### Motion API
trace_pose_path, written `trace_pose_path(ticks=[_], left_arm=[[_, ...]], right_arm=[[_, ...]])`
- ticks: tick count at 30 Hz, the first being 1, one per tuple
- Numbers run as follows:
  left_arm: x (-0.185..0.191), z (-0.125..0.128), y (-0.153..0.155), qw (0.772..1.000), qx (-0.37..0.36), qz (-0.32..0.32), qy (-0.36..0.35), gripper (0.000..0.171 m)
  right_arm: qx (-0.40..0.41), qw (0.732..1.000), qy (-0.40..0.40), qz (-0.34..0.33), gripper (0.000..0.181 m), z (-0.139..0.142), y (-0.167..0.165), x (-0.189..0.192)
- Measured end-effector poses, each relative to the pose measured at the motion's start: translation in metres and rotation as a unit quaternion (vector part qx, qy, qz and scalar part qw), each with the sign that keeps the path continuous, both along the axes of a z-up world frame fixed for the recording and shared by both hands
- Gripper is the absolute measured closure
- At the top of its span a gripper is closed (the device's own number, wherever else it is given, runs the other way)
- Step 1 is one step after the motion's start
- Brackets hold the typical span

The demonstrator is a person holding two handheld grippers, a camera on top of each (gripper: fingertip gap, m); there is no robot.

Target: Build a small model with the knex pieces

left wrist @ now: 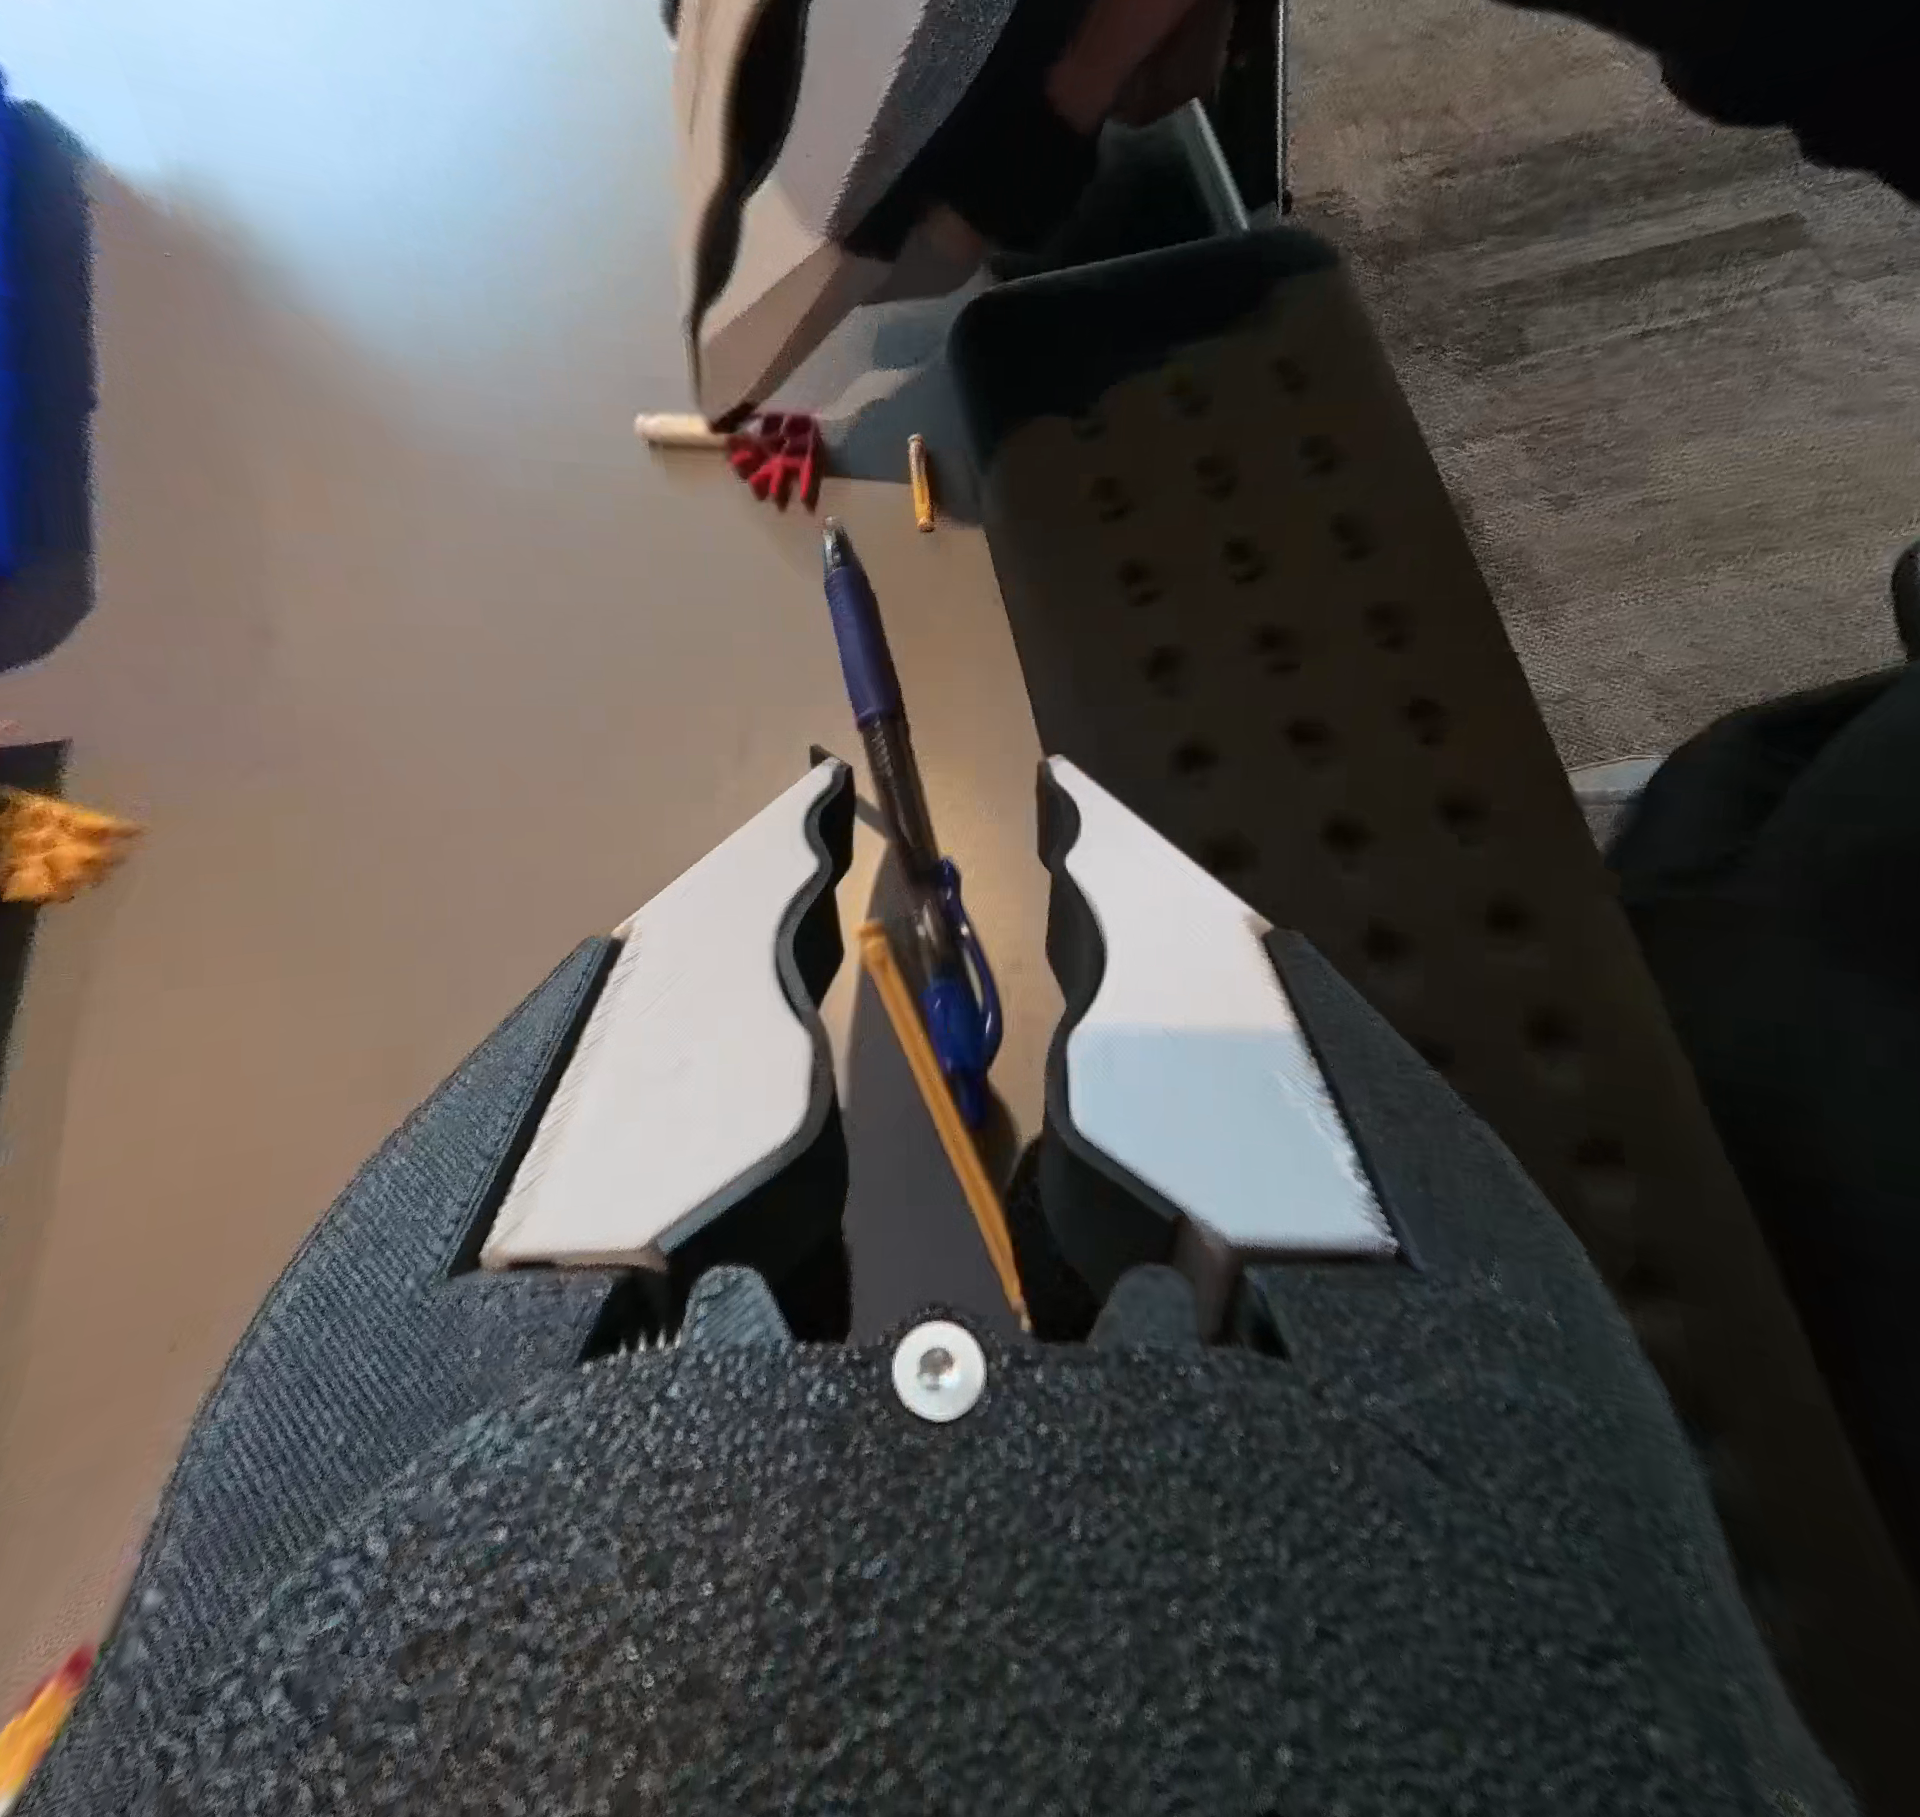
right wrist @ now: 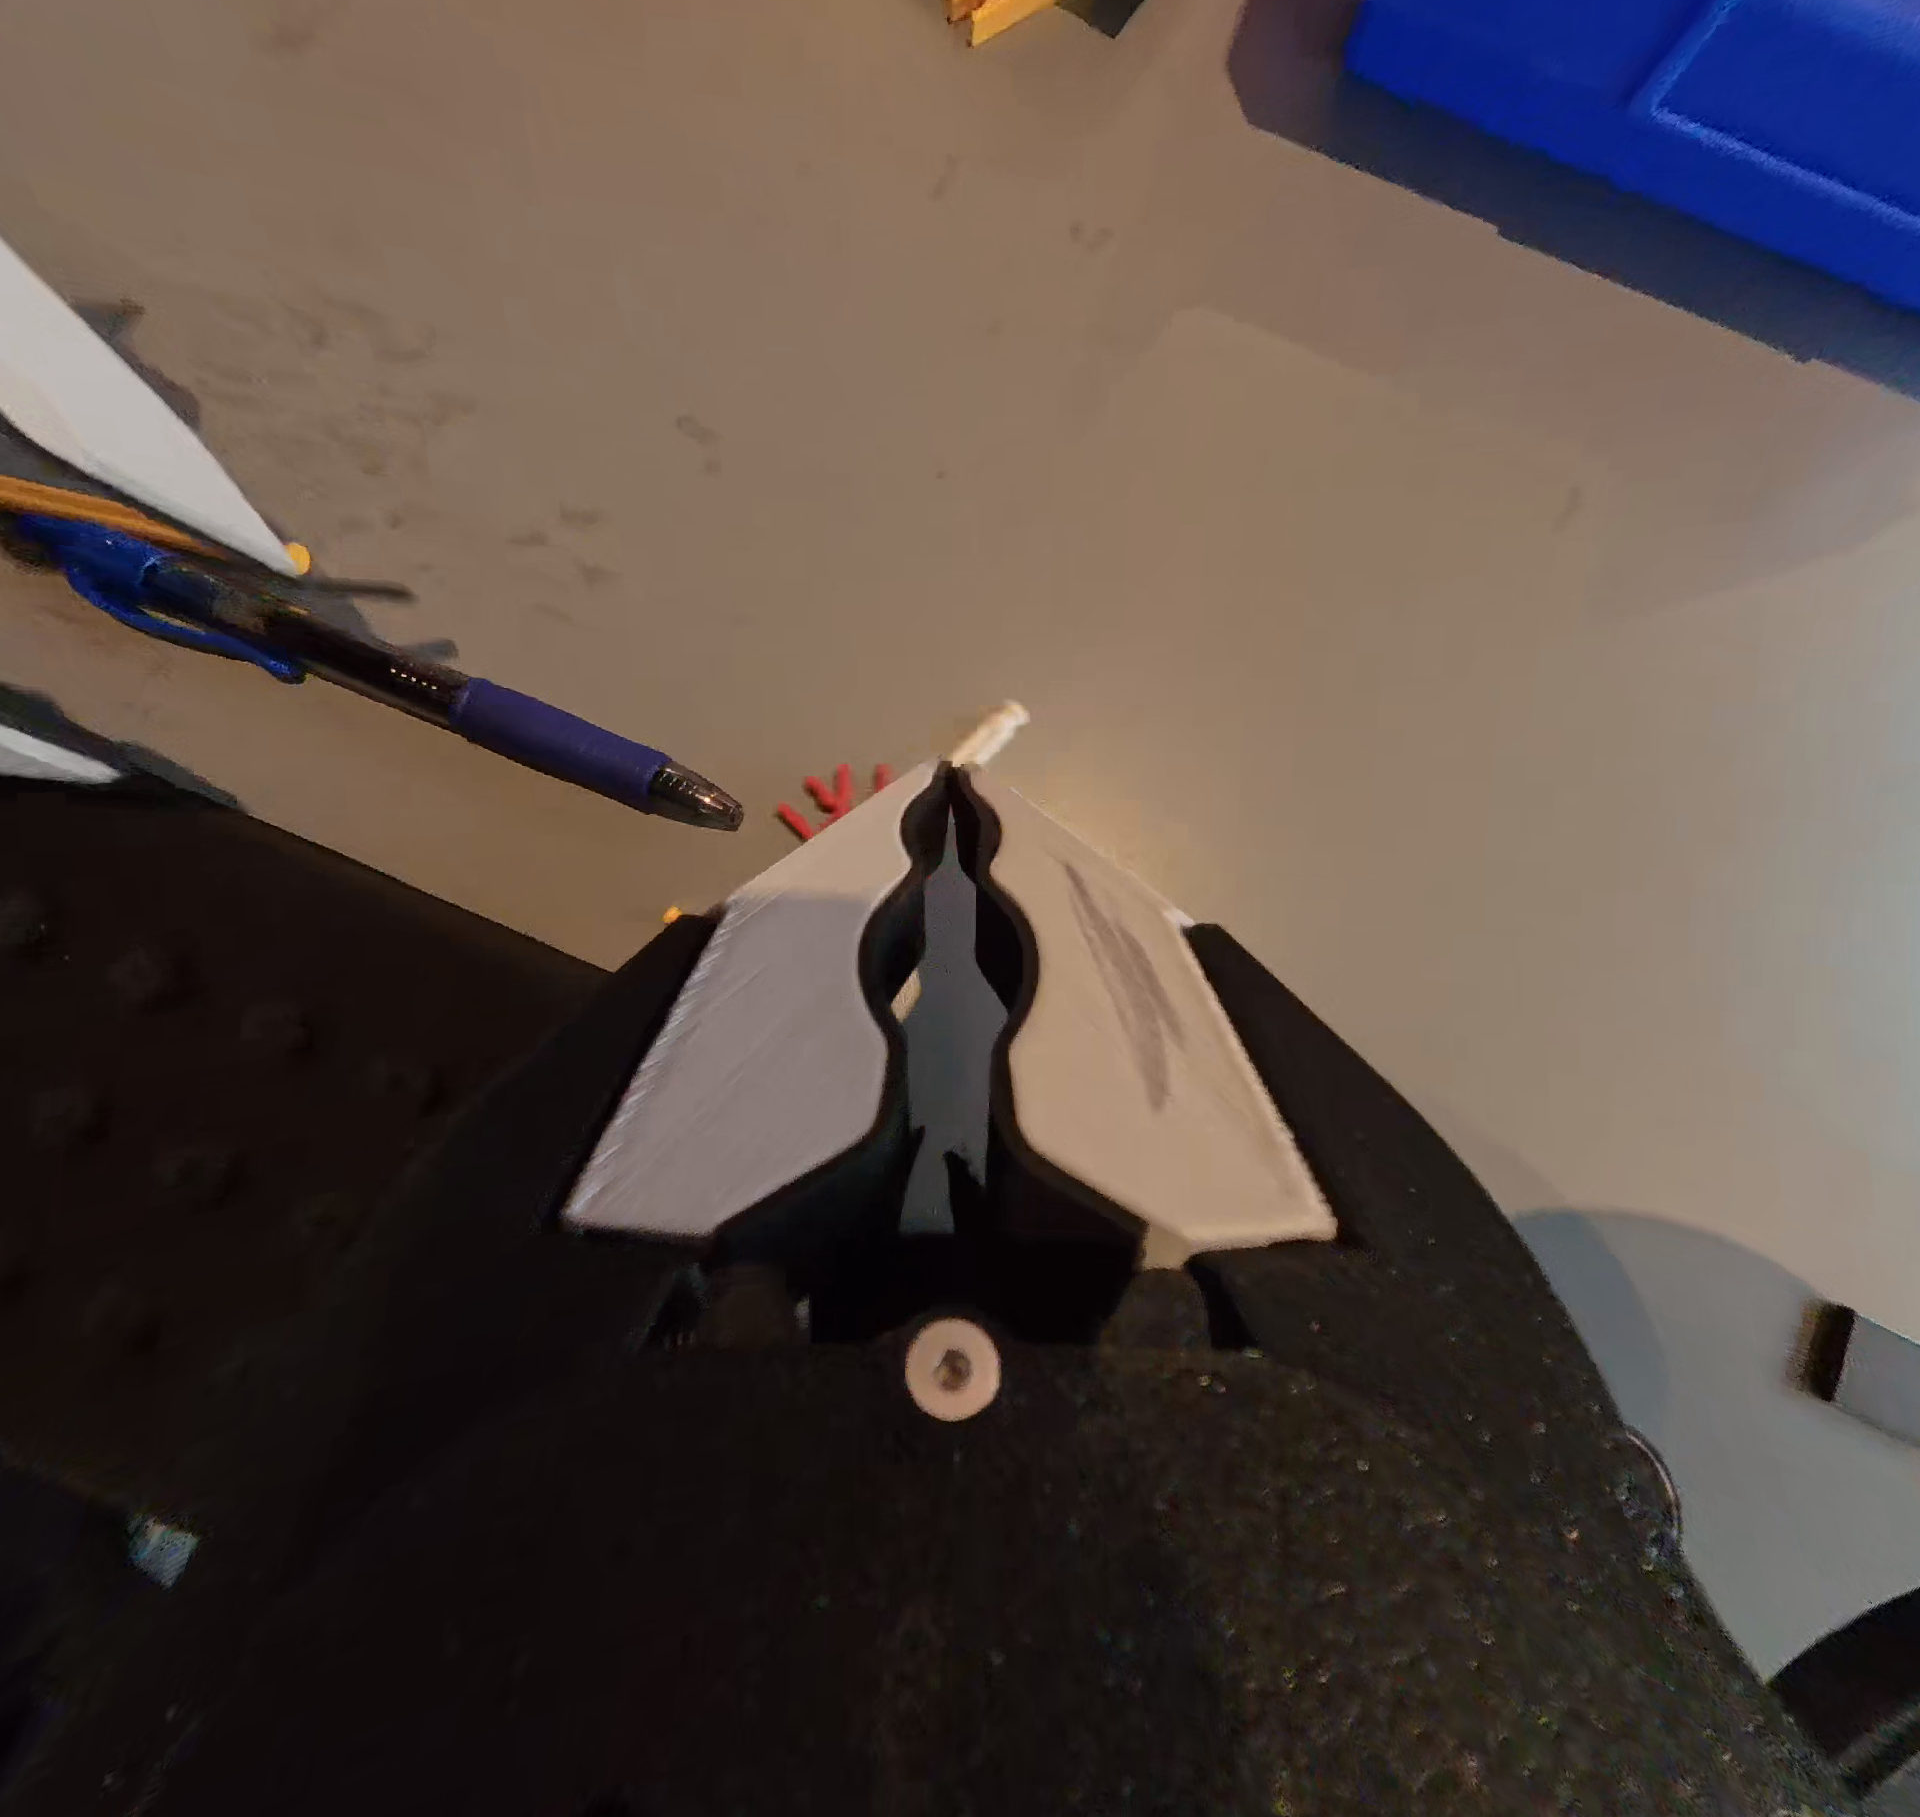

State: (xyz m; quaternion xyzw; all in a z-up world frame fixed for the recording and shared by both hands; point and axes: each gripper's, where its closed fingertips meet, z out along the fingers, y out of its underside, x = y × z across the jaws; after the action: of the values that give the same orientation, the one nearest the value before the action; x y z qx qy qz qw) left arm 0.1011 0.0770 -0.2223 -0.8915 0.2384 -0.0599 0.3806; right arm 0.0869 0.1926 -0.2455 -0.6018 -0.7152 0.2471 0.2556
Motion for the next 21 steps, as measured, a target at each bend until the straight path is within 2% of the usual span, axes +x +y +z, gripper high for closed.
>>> trace_pose_path(ticks=[3, 7, 10, 14, 19, 21], left_arm=[[0.009, -0.017, 0.007, 0.999, -0.047, -0.009, -0.022, 0.148], [0.01, -0.02, 0.013, 0.998, -0.051, -0.005, -0.034, 0.158], [0.013, -0.028, 0.012, 0.997, -0.064, -0.005, -0.044, 0.171], [0.012, -0.029, 0.012, 0.997, -0.063, 0.0, -0.051, 0.171], [0.009, -0.026, 0.008, 0.997, -0.056, 0.002, -0.058, 0.171], [0.005, -0.024, 0.007, 0.998, -0.049, 0.007, -0.05, 0.163]], right_arm=[[0.008, 1.0, -0.002, 0.011, 0.181, -0.003, -0.003, -0.001], [-0.004, 1.0, 0.007, 0.017, 0.181, -0.002, -0.005, -0.006], [-0.012, 1.0, 0.009, 0.025, 0.173, -0.001, -0.007, -0.008], [-0.017, 0.999, 0.015, 0.029, 0.162, 0.003, -0.01, -0.009], [-0.025, 0.999, 0.022, 0.034, 0.159, 0.005, -0.015, -0.008], [-0.029, 0.999, 0.023, 0.035, 0.159, 0.006, -0.016, -0.007]])
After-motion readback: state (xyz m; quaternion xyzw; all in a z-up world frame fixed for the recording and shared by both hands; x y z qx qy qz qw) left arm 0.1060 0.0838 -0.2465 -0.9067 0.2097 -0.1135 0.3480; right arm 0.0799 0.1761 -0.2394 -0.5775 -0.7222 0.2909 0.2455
